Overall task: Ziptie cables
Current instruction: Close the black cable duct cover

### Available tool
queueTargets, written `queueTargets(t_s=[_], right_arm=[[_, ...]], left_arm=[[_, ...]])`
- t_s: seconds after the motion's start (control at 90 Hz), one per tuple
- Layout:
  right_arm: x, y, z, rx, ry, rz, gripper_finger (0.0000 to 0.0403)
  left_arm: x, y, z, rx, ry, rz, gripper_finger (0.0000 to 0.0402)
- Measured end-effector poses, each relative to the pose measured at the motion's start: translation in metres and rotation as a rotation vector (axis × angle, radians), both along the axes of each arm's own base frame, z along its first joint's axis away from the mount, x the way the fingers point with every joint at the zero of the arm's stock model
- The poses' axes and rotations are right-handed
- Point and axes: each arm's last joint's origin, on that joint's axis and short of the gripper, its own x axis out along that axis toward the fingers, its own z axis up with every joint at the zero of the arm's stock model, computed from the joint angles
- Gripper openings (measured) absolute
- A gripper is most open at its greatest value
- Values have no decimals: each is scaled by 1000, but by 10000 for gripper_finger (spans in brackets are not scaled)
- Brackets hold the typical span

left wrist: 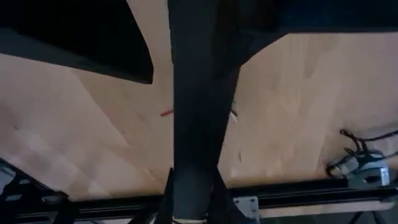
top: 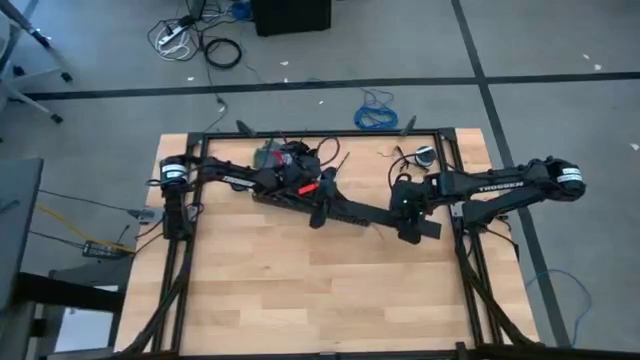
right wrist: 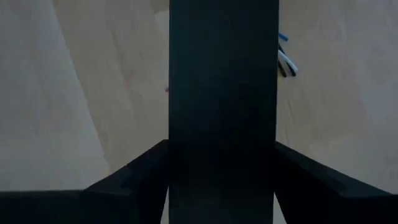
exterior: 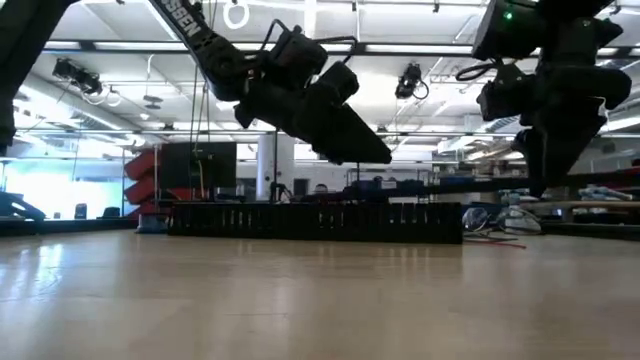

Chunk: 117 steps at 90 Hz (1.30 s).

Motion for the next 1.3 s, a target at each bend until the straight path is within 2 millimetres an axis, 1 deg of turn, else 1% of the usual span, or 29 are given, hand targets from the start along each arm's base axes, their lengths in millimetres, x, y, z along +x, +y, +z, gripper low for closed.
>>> queueTargets(t_s=[0.289,0.433,0.644,1.3], right_arm=[[-1,1,0,34,8,-6,236],[-1,2,0,55,8,-5,236],[-1,2,0,55,12,-6,236],[-3,3,-1,98,36,-1,238]], left_arm=[[0,0,-1,-11,5,1,157],[1,0,-8,-26,24,-1,157],[2,-1,-13,-34,32,-6,157],[2,-1,-12,-31,26,-6,157]])
